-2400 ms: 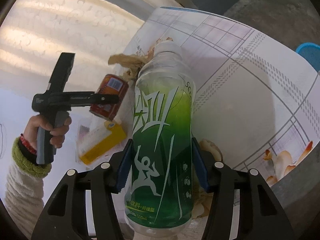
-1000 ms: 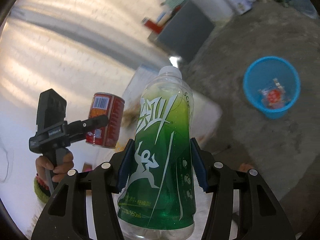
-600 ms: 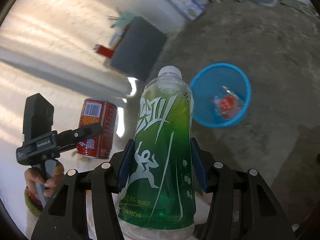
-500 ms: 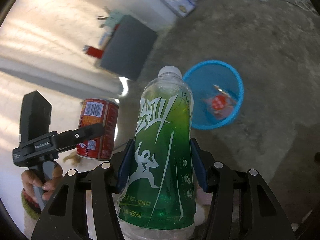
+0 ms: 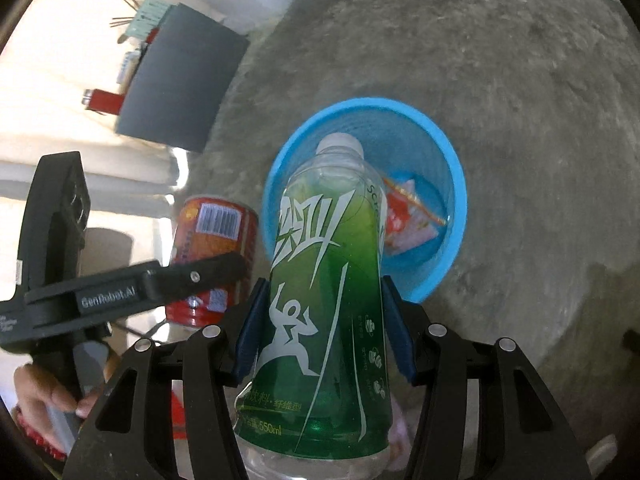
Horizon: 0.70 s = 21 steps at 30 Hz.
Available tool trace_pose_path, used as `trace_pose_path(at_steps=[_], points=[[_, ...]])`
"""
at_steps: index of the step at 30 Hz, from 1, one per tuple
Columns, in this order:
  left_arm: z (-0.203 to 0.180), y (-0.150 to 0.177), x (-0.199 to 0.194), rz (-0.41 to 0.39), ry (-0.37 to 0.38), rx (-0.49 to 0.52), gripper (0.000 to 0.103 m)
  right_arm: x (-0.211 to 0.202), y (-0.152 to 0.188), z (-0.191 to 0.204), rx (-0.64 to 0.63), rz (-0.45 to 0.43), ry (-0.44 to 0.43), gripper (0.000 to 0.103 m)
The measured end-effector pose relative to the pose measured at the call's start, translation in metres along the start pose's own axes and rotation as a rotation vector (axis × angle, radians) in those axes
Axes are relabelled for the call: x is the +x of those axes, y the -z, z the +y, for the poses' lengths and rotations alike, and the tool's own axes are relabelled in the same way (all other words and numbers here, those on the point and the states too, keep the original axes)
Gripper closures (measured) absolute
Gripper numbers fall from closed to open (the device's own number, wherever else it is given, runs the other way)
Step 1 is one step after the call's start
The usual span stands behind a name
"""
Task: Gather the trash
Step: 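Carry the bottle and red can to the blue wastebasket and release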
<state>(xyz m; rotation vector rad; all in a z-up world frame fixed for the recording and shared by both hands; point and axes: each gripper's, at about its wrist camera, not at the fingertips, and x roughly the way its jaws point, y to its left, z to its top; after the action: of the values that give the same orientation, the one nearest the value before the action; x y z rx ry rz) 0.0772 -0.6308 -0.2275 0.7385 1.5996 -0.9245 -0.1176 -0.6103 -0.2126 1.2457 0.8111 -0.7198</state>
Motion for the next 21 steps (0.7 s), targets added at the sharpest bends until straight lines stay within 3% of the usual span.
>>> trace_pose_path(at_steps=[4,7,21], points=[[0.005,-0.008,0.009,-0.008,0.004,-0.037,0.025,0.029,-0.013,-0.001,-0.015,0.032,0.042,0.048],[0.004,-0.01,0.011,-0.014,-0.011,-0.028,0.023,0.039,-0.017,-0.001,-0.038,0.028,0.099,0.047],[0.008,0.002,-0.025,-0.062,0.005,-0.014,0.023,0.003,-0.008,0.008,-0.068,-0.061,0.117,0.047]])
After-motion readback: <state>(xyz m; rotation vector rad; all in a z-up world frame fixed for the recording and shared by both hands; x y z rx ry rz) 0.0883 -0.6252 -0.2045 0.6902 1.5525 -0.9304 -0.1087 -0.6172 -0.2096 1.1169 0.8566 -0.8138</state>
